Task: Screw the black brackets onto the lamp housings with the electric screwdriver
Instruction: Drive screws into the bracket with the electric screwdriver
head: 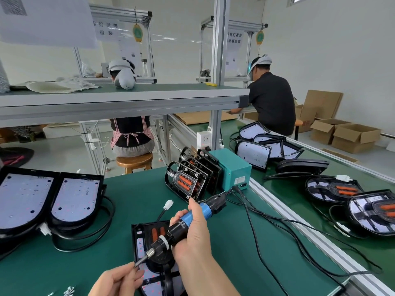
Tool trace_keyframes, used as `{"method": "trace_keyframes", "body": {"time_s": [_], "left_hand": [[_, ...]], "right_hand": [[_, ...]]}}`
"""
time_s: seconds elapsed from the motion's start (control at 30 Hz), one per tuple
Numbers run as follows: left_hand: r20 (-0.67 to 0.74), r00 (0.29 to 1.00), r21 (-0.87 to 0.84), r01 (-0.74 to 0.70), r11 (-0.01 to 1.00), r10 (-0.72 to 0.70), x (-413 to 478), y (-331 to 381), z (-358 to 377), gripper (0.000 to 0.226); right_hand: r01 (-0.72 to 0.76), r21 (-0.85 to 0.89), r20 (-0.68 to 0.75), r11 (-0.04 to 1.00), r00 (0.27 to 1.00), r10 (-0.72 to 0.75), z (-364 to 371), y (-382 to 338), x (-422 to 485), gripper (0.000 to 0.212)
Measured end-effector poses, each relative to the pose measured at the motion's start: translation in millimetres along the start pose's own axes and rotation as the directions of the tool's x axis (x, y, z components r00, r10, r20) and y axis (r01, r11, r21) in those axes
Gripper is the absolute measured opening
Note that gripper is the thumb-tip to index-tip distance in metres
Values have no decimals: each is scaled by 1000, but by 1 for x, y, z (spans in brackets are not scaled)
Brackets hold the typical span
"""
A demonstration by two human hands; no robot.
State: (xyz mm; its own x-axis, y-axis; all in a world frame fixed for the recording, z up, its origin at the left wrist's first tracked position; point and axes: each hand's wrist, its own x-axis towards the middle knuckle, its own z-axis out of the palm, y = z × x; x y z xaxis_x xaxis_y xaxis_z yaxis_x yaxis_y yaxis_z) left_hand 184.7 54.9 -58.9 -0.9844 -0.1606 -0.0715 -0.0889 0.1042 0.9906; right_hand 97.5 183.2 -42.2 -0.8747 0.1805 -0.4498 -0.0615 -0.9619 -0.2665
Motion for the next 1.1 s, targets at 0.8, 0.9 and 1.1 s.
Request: {"method": "trace_keyframes", "body": {"time_s": [0.8,0.9,1.1], "left_hand": [[-51,985,-120,-170,978,165,35,4,-3,47],[88,980,-157,-162,974,177,35,0,-2,30],[8,991,-261,-129,957,135,30,-2,-1,36]], "right_hand": [[-48,101,-44,994,998,53,11,-7,10,28],[-44,124,-44,991,998,49,13,-7,15,29],[2,93,-57,996,998,3,13,-3,19,35]]}}
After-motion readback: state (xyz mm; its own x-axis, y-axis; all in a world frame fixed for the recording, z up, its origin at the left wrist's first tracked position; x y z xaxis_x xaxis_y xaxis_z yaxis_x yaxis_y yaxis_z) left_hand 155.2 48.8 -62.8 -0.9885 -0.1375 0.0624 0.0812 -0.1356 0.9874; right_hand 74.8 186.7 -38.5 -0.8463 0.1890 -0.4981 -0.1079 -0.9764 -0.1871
